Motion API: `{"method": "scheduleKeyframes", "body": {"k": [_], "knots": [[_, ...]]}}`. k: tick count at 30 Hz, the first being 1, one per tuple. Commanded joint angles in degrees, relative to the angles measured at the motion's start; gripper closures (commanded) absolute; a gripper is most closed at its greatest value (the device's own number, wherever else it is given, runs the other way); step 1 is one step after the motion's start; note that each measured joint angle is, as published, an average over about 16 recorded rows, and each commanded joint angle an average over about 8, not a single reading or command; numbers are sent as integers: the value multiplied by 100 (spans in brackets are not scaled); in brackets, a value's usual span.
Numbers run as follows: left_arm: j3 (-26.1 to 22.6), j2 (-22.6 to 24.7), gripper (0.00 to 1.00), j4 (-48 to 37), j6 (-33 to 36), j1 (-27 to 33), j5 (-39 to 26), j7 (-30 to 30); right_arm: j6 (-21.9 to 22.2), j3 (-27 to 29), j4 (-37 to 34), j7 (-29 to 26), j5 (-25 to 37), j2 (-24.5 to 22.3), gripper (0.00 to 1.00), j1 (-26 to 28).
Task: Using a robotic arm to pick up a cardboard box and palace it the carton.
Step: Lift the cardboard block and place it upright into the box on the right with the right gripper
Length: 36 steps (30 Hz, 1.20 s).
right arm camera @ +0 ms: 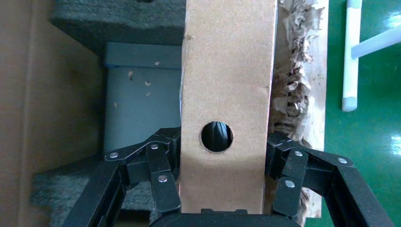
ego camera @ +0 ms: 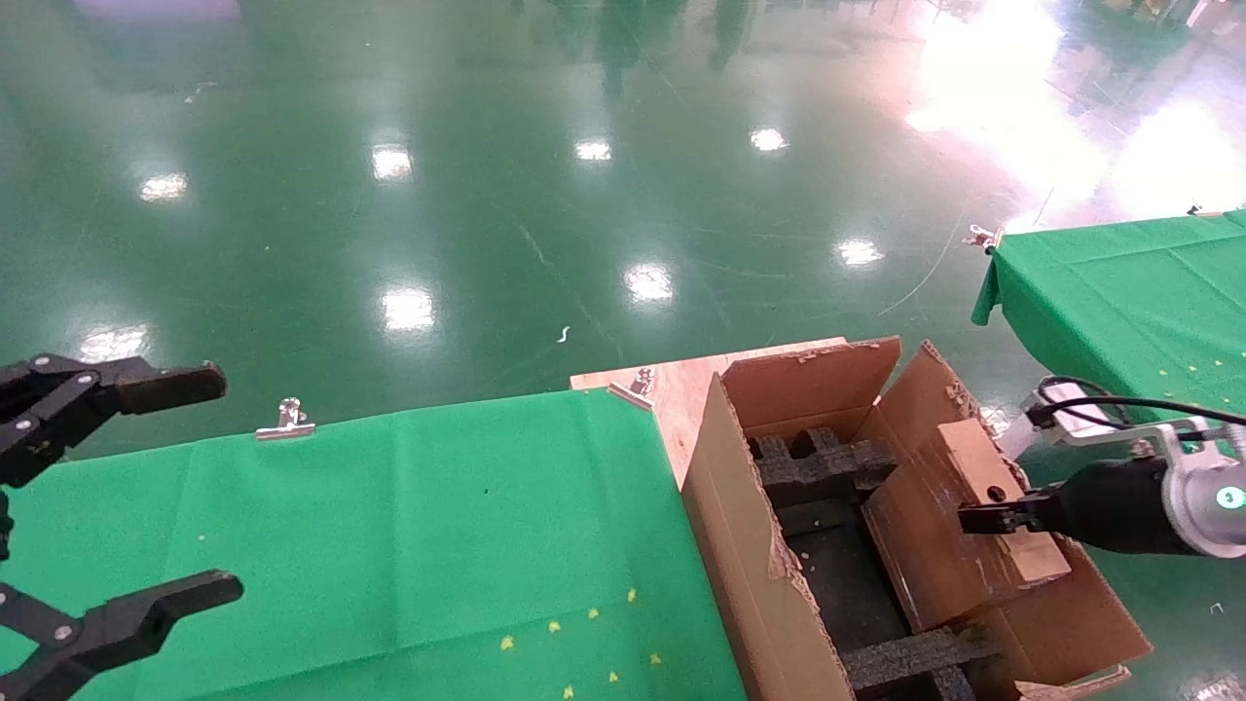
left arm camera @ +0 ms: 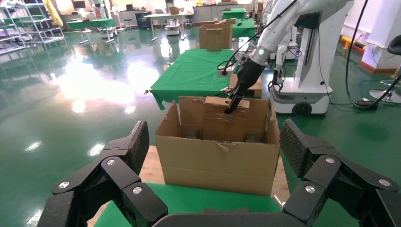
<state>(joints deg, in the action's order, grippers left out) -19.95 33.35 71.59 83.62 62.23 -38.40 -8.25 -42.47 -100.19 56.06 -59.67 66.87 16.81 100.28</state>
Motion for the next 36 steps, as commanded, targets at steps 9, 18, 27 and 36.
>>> {"method": "scheduleKeyframes", "body": {"k": [9,18,27,36], "knots": [[0,0,0,0,0,0,0,0,228,-12,-714,399,-370,594,100,-494],[-1,0,0,0,0,0,0,0,239,73,-1479,845,-754,1125,100,-943],[-1,0,0,0,0,0,1,0,181,218,-2322,1272,-1116,1643,100,-1335],[-1,-1,0,-2,-2,-1,2,1,69,325,-2788,1547,-1298,1918,8,-1497]]}}
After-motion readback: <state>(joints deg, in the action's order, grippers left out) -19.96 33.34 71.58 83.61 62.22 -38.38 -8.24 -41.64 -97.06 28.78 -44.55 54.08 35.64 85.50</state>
